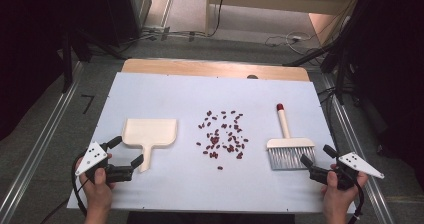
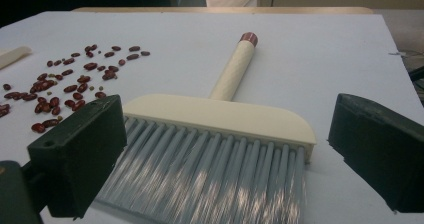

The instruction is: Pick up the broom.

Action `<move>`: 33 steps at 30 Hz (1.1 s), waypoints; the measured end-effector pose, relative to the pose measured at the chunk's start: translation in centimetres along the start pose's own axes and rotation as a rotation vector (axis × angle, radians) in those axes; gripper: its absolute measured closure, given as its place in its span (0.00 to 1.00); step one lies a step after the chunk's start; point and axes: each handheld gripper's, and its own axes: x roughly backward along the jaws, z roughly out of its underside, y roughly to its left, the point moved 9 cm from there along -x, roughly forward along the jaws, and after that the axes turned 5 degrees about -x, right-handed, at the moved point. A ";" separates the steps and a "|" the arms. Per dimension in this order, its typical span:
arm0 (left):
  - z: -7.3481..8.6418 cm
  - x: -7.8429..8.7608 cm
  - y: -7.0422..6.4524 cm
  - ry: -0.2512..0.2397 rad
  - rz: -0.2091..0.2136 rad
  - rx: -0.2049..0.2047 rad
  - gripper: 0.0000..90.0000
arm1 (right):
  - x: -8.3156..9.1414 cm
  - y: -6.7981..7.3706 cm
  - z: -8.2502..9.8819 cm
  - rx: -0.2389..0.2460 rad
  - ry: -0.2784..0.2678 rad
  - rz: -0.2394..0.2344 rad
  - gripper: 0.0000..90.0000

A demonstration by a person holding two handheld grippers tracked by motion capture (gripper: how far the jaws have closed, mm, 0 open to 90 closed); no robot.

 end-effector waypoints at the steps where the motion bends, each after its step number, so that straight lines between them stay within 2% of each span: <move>1: 0.0 0.0 0.0 -0.002 0.001 0.001 0.01 | 0.0 0.1 0.0 0.001 0.006 0.000 0.01; 3: 0.0 0.0 0.0 -0.003 0.005 0.002 0.01 | -0.1 0.2 0.0 0.014 0.012 0.001 0.01; 5: 0.0 0.0 -0.1 -0.004 0.005 0.007 0.01 | -0.2 0.7 -0.2 -0.006 0.011 -0.017 0.00; 8: 0.0 0.0 -0.1 -0.003 0.003 0.005 0.01 | -0.3 0.9 -0.5 0.000 0.016 -0.003 0.00; 14: 0.1 0.0 -0.1 -0.003 0.005 0.010 0.01 | -0.8 2.4 -1.8 0.033 0.026 -0.020 0.00; 17: 0.1 0.0 -0.1 -0.001 0.004 0.010 0.01 | -1.1 3.2 -3.0 0.070 0.031 -0.015 0.00; 20: 0.2 0.0 -0.2 0.004 0.004 0.007 0.01 | -1.2 3.4 -3.9 0.057 0.036 -0.004 0.00; 29: 0.3 -0.1 -0.4 0.016 0.014 0.000 0.01 | -2.2 3.4 -6.5 0.062 0.047 0.020 0.00; 33: 0.3 -0.2 -0.5 0.017 0.011 -0.004 0.01 | -3.3 3.3 -7.6 0.057 0.082 0.031 0.00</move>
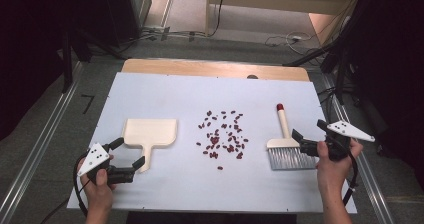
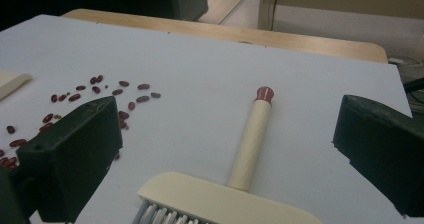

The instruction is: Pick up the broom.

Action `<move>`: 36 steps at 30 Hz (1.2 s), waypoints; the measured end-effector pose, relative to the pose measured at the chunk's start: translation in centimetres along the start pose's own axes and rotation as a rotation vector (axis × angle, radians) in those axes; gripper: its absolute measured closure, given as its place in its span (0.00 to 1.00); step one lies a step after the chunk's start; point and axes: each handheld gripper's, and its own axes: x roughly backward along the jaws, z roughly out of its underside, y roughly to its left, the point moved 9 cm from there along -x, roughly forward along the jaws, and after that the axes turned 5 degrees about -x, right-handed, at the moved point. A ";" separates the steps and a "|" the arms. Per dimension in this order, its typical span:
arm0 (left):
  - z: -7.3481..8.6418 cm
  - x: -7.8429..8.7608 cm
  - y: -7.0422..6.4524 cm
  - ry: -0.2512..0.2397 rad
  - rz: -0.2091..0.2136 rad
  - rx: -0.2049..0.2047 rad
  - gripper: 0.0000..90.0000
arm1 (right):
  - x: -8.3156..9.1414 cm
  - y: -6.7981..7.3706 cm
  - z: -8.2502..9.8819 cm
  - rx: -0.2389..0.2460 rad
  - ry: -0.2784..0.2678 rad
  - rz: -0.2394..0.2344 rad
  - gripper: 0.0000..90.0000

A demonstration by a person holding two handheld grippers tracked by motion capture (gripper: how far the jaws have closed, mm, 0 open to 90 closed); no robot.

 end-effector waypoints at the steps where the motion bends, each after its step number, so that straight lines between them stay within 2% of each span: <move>1: 0.0 0.0 0.0 0.001 0.000 -0.002 0.01 | 0.0 0.0 0.0 0.000 0.000 0.000 0.00; 10: 0.0 0.0 0.0 0.000 0.003 0.003 0.01 | -2.1 -0.6 -1.4 0.002 0.029 -0.001 0.00; 20: 0.0 -0.1 -0.1 0.001 0.003 0.001 0.01 | -4.7 -1.3 -1.7 -0.001 0.117 0.033 0.00; 23: 0.0 -0.1 -0.1 0.007 0.004 -0.004 0.01 | -5.6 -1.5 -1.4 0.000 0.159 0.050 0.01; 24: 0.0 -0.1 -0.1 0.008 0.006 -0.006 0.01 | -6.2 -1.8 -1.2 -0.003 0.199 0.059 0.02; 25: 0.0 -0.1 -0.1 0.009 0.008 -0.006 0.01 | -6.2 -1.8 -1.2 -0.003 0.199 0.059 0.02; 26: 0.0 -0.1 -0.1 0.011 0.007 -0.008 0.01 | -6.8 -2.1 -1.0 -0.013 0.233 0.073 0.05; 27: 0.0 -0.1 -0.1 0.011 0.008 -0.009 0.01 | -6.8 -2.1 -1.0 -0.013 0.233 0.073 0.05; 28: 0.0 -0.1 -0.1 0.009 0.005 -0.009 0.01 | -7.1 -2.2 -0.9 -0.023 0.255 0.074 0.07; 30: 0.0 0.0 -0.1 0.005 0.004 -0.007 0.01 | -7.5 -2.6 -0.7 -0.026 0.290 0.112 0.15; 33: 0.0 0.0 -0.1 0.002 0.004 -0.004 0.01 | -8.3 -2.8 -0.3 -0.047 0.350 0.119 0.22; 35: 0.0 -0.1 -0.1 0.005 0.006 -0.003 0.01 | -8.7 -3.1 0.0 -0.050 0.390 0.155 0.31; 36: 0.0 -0.1 -0.1 0.006 0.006 -0.003 0.01 | -8.9 -3.1 0.2 -0.054 0.408 0.161 0.31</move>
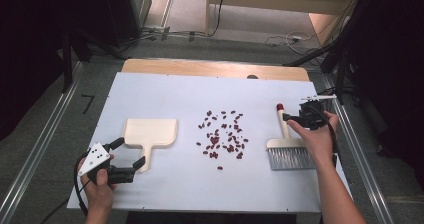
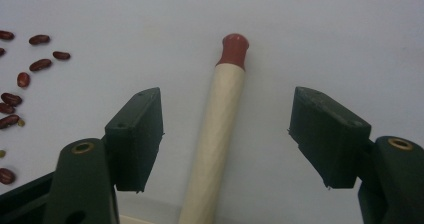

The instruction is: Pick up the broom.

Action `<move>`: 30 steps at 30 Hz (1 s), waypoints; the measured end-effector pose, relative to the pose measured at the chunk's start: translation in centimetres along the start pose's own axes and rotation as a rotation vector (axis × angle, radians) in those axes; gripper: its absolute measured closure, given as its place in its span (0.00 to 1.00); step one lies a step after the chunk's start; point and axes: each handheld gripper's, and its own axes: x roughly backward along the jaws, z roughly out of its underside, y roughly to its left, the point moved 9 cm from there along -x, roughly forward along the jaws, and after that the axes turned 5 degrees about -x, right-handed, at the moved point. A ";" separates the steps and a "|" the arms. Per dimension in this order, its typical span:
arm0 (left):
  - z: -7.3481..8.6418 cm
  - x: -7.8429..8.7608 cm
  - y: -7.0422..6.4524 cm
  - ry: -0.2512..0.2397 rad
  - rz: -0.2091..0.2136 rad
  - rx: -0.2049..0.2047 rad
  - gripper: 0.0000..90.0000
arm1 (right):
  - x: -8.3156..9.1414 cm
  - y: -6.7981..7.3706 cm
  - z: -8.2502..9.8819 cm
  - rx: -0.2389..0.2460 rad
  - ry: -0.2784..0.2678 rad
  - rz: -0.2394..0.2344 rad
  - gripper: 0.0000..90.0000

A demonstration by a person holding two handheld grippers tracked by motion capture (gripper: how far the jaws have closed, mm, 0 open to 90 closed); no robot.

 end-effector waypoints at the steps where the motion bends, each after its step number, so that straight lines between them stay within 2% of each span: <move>1: 0.0 0.0 0.0 0.002 0.001 0.000 0.01 | -0.3 0.1 0.1 -0.006 0.017 -0.006 0.33; 4: 0.0 0.0 0.0 0.004 0.002 -0.003 0.01 | -0.9 0.1 0.5 -0.024 0.054 0.005 0.41; 8: 0.0 0.0 0.0 0.005 0.002 -0.001 0.01 | -1.5 0.3 1.1 -0.021 0.107 0.036 0.51; 11: 0.0 -0.1 0.0 0.004 0.004 0.000 0.01 | -1.7 0.4 1.3 -0.029 0.127 0.033 0.60; 13: 0.0 -0.1 0.0 0.006 0.004 -0.001 0.01 | -1.7 0.7 1.5 -0.036 0.149 0.008 0.64; 16: 0.1 -0.1 0.0 0.007 0.005 -0.001 0.01 | -1.9 1.0 1.7 -0.108 0.178 -0.008 0.61; 20: 0.0 -0.1 0.0 0.007 0.006 -0.001 0.01 | -2.4 0.8 2.5 -0.082 0.242 0.064 0.58; 22: 0.1 -0.1 -0.1 0.007 0.007 -0.002 0.01 | -2.5 0.6 2.7 -0.080 0.253 0.077 0.57; 26: 0.0 -0.1 -0.1 0.008 0.006 -0.002 0.01 | -3.0 0.6 3.4 -0.107 0.300 0.095 0.58; 30: 0.1 -0.2 -0.1 0.011 0.008 -0.004 0.01 | -3.2 0.6 3.6 -0.112 0.299 0.108 0.58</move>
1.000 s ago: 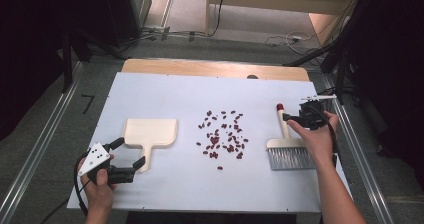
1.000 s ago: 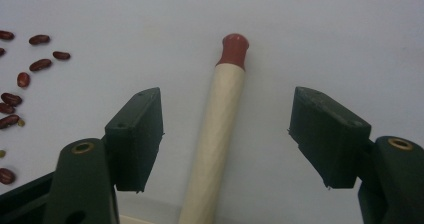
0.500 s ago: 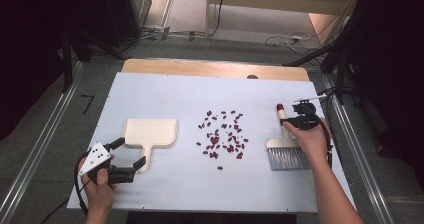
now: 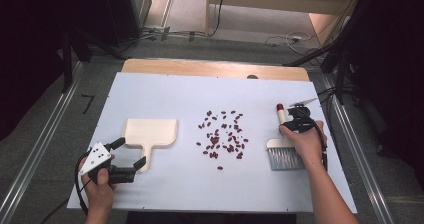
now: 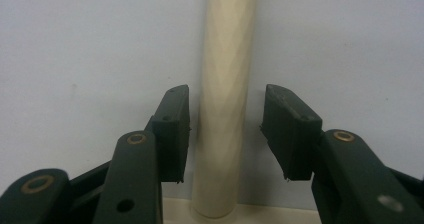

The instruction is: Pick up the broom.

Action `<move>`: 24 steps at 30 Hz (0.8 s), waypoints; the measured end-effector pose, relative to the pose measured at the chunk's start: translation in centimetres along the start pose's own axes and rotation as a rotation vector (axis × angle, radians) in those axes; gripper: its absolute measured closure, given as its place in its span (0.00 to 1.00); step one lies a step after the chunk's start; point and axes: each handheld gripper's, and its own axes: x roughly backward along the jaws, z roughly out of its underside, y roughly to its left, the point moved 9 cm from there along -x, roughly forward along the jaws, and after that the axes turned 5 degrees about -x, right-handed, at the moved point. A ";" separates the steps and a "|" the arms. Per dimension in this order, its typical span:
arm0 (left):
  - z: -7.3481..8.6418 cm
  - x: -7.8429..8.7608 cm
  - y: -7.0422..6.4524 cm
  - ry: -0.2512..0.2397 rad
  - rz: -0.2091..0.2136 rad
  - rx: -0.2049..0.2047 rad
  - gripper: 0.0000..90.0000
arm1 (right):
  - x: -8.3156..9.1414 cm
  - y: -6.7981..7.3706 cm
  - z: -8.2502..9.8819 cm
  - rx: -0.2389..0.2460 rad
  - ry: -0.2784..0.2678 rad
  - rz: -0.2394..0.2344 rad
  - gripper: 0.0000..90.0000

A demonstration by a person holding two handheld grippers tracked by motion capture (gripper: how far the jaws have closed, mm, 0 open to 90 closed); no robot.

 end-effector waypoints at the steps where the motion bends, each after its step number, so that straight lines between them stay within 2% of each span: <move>1: 0.0 0.0 0.0 0.001 0.000 -0.001 0.01 | 0.0 0.1 0.0 -0.004 -0.003 0.007 0.59; 4: 0.0 -0.1 0.0 0.004 0.000 -0.003 0.01 | -0.1 0.2 0.2 0.005 -0.020 0.048 0.59; 10: 0.0 -0.1 -0.1 0.007 0.001 -0.006 0.01 | -0.2 0.3 0.2 -0.028 -0.020 0.041 0.60; 14: 0.0 -0.1 -0.1 0.007 0.002 -0.004 0.01 | -0.1 0.1 0.2 -0.052 -0.030 0.041 0.75; 17: 0.0 -0.2 -0.1 0.010 0.002 -0.009 0.01 | -0.1 -0.1 0.2 -0.092 -0.047 0.030 0.77; 24: 0.0 -0.2 -0.1 0.014 0.004 -0.010 0.01 | 0.0 -0.3 0.5 -0.113 -0.100 -0.016 0.77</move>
